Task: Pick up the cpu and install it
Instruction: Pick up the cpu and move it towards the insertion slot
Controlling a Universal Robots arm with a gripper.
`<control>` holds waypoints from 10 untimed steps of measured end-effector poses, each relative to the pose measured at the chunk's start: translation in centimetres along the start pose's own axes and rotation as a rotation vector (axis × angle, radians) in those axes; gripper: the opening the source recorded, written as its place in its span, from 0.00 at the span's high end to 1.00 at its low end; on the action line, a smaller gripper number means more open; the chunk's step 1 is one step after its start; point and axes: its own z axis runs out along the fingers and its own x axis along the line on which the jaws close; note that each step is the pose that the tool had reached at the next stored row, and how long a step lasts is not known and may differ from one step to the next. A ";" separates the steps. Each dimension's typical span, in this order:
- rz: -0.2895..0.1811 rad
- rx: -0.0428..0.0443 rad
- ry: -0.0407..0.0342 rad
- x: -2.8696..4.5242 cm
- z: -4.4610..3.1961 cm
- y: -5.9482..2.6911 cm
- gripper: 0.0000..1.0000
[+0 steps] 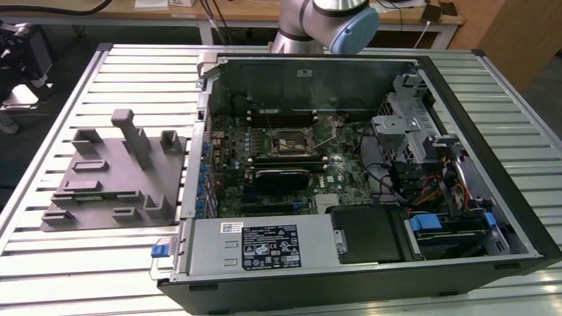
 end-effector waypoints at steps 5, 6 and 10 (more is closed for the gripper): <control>0.000 0.0000 0.0001 -1.17 0.05 0.02 0.46; 0.000 0.0000 0.0002 -1.44 0.05 0.02 0.46; 0.000 0.0000 0.0008 -3.81 0.14 0.06 0.46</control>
